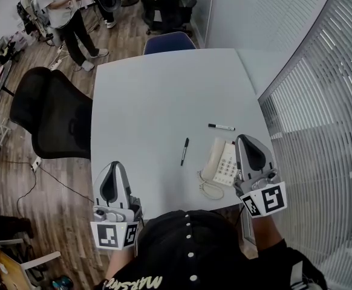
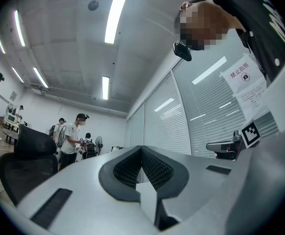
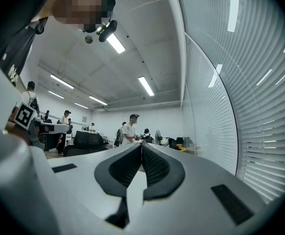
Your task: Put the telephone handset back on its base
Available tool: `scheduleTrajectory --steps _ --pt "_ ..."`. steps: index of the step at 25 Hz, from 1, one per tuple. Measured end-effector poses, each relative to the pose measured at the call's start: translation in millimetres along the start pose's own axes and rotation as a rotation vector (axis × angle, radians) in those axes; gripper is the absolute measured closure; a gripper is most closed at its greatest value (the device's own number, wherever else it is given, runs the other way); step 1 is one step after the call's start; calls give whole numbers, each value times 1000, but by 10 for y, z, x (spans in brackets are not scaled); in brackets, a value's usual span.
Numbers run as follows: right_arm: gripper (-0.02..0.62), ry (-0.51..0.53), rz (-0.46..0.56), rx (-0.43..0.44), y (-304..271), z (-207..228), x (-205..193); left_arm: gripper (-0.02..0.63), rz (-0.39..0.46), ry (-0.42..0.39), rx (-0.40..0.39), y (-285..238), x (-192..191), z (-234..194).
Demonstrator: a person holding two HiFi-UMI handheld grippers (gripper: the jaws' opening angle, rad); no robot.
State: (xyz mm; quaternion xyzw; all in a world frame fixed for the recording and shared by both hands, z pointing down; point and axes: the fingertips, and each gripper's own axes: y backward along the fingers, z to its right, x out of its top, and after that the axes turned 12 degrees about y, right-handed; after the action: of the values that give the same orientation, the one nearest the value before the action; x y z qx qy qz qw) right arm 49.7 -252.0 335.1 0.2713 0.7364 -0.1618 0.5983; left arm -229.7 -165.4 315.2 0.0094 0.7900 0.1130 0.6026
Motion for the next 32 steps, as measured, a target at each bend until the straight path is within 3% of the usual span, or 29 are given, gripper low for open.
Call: scheduleTrajectory --steps 23,32 --pt "565 18 15 -9 63 16 35 592 0 7 -17 21 -45 147" --pt "566 71 2 13 53 -72 13 592 -3 7 -14 42 -61 147"
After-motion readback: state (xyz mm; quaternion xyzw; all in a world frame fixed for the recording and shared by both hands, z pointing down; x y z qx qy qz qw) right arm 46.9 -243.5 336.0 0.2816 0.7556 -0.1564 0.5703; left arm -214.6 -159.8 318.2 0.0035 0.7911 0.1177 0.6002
